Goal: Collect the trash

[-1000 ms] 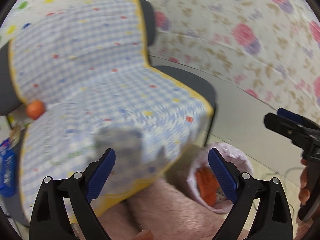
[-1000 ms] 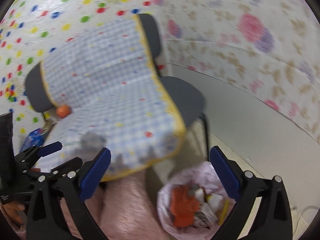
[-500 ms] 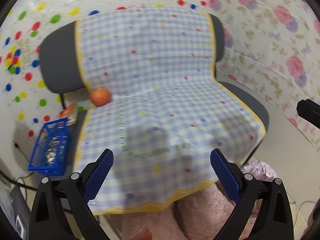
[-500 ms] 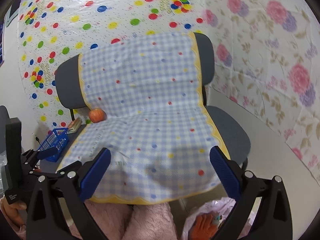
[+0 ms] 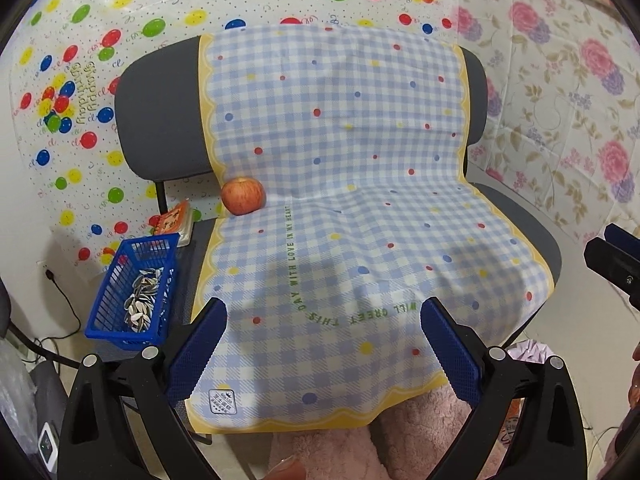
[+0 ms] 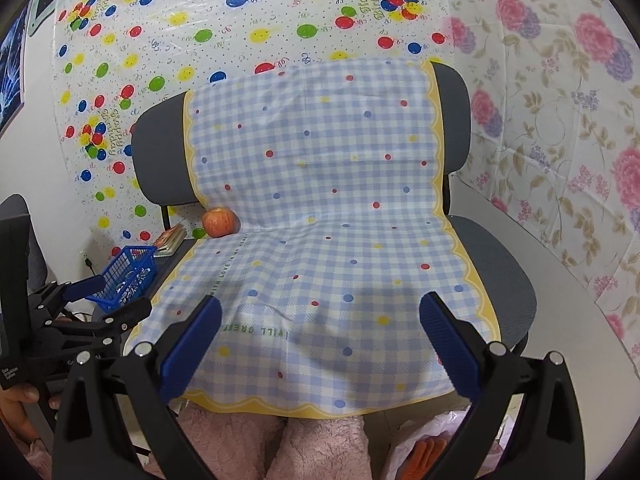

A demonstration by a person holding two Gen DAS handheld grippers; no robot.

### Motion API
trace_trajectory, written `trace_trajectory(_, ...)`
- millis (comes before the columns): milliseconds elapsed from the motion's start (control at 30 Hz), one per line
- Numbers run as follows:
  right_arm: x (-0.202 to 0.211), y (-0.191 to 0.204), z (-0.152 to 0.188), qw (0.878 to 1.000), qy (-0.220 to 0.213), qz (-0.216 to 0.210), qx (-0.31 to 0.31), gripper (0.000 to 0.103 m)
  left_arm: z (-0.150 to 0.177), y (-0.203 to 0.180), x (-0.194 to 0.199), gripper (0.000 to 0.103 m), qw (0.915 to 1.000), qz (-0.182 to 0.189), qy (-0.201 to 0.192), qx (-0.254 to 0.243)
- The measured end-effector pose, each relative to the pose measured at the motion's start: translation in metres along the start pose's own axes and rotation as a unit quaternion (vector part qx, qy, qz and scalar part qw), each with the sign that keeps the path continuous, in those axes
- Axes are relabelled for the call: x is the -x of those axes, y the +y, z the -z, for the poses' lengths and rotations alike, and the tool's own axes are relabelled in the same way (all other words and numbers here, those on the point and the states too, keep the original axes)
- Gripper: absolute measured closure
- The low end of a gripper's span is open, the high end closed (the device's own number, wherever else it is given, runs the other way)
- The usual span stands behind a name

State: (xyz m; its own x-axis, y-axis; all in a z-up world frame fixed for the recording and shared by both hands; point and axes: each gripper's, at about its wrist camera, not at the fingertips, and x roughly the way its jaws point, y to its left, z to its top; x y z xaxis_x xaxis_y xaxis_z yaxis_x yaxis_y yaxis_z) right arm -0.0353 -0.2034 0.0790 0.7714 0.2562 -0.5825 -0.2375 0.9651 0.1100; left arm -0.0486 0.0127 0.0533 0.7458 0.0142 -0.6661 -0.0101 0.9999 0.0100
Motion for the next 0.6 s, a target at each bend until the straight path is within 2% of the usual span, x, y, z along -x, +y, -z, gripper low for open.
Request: trace_trajectory(600, -0.0087, -0.0071, 0.0100, 1.000, 0.017, -0.003, -0.005, 0.006, 0.0036, -0.0037, -0.0095, 0.007, 0.9999, 0.004, 0.009, 0.005)
